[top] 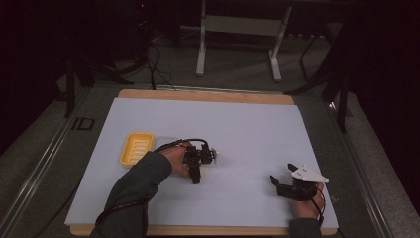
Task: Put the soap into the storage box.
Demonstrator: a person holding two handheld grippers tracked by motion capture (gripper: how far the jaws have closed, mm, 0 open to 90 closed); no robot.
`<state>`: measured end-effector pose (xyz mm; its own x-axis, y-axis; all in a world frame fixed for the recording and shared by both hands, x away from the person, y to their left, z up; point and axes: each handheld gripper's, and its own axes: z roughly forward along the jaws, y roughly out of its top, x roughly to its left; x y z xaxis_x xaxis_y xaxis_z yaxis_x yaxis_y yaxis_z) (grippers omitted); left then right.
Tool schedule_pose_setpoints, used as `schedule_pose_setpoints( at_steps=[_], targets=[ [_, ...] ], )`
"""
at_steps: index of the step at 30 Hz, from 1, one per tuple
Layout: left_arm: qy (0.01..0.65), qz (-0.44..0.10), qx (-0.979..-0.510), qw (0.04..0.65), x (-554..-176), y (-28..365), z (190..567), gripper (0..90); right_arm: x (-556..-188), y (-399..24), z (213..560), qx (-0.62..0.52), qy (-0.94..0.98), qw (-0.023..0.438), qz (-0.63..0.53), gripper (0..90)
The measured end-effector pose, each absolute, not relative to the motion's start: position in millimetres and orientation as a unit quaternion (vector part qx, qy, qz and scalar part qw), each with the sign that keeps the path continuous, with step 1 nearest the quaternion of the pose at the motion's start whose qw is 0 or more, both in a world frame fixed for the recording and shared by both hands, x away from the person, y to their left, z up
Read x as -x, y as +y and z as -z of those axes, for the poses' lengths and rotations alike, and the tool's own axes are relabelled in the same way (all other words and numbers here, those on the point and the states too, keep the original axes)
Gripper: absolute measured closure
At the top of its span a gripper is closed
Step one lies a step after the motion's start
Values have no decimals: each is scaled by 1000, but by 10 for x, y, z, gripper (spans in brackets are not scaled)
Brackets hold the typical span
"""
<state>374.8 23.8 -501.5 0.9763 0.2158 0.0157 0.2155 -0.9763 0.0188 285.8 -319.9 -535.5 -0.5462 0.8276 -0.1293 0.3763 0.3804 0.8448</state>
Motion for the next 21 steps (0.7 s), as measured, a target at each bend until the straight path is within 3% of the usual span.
schedule_pose_setpoints(
  at_steps=[21],
  targets=[
    [129, -9, -991, 20, -3811, 366, 4856, 247, -2858, -3199, 5355, -385, 782, 281, -402, 177]
  ],
)
